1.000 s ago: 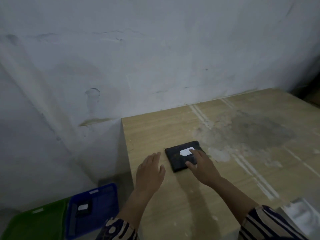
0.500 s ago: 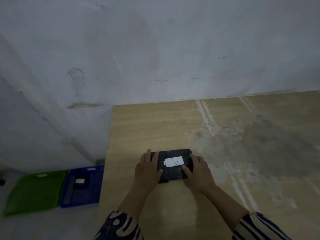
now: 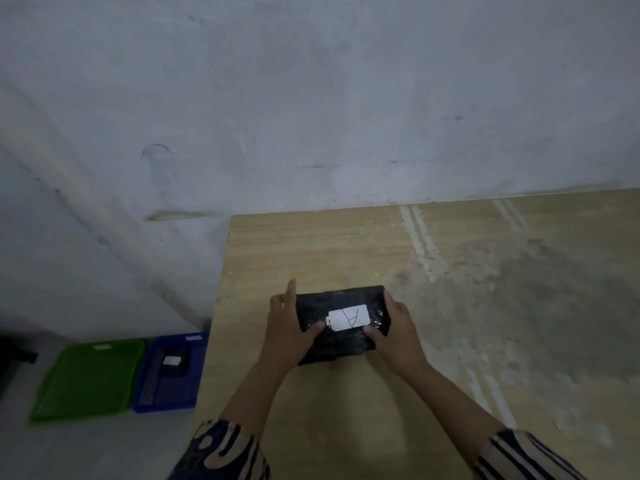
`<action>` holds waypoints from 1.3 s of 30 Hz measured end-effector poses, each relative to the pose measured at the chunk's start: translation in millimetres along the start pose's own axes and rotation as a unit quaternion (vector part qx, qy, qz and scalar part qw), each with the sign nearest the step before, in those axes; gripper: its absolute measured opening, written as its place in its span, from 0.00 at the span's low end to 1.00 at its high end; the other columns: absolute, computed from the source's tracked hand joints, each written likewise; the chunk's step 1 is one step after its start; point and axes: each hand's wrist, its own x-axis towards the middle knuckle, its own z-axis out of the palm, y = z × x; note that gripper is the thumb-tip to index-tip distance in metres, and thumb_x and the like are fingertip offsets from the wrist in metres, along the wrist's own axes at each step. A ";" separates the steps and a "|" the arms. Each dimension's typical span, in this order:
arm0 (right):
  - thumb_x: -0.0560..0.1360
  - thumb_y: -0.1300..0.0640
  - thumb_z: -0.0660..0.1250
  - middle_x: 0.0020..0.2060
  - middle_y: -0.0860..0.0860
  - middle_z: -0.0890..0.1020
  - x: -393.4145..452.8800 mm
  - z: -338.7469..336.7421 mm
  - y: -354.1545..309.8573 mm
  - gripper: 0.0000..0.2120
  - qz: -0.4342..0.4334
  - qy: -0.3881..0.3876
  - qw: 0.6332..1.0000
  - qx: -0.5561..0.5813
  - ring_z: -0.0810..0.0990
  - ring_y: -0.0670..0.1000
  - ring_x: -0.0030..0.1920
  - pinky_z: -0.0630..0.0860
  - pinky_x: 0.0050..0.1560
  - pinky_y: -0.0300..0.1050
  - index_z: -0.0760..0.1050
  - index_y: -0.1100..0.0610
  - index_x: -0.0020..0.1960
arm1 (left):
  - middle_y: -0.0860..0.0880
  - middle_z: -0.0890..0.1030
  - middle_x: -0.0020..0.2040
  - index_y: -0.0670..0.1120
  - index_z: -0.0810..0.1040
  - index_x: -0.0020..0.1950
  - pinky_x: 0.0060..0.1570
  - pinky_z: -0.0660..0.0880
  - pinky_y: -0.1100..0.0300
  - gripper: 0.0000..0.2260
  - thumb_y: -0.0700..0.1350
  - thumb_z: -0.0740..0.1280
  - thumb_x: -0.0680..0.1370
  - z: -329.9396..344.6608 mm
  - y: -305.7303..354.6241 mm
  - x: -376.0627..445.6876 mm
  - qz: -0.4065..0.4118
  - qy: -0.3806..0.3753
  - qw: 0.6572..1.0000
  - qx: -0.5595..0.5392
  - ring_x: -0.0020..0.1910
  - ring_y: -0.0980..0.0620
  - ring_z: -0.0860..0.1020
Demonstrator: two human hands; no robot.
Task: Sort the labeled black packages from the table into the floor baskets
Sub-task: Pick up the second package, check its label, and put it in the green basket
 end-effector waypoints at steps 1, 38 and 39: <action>0.70 0.63 0.68 0.62 0.59 0.69 1.6 -1.7 -2.9 0.35 -0.006 0.005 1.000 0.016 0.69 0.51 0.59 0.62 0.56 0.34 0.53 0.58 0.72 | 0.43 0.63 0.59 0.48 0.52 0.73 0.61 0.67 0.54 0.39 0.46 0.72 0.70 -3.8 1.6 3.2 0.003 0.004 1.000 -0.003 0.60 0.44 0.67; 0.74 0.63 0.64 0.44 0.52 0.78 -16.2 -102.3 -141.1 0.20 -0.206 0.092 0.946 0.234 0.78 0.49 0.44 0.77 0.45 0.36 0.66 0.53 0.65 | 0.47 0.78 0.47 0.52 0.68 0.43 0.45 0.74 0.61 0.08 0.40 0.64 0.75 -109.3 124.2 -24.0 0.162 0.041 0.959 -0.231 0.47 0.50 0.76; 0.74 0.63 0.63 0.43 0.52 0.78 -17.0 -101.8 -144.6 0.18 -0.208 0.079 0.945 0.240 0.79 0.49 0.44 0.77 0.45 0.38 0.68 0.53 0.63 | 0.45 0.78 0.49 0.51 0.68 0.44 0.47 0.74 0.61 0.08 0.39 0.64 0.75 -108.7 123.8 -24.8 0.163 0.036 0.956 -0.241 0.49 0.49 0.76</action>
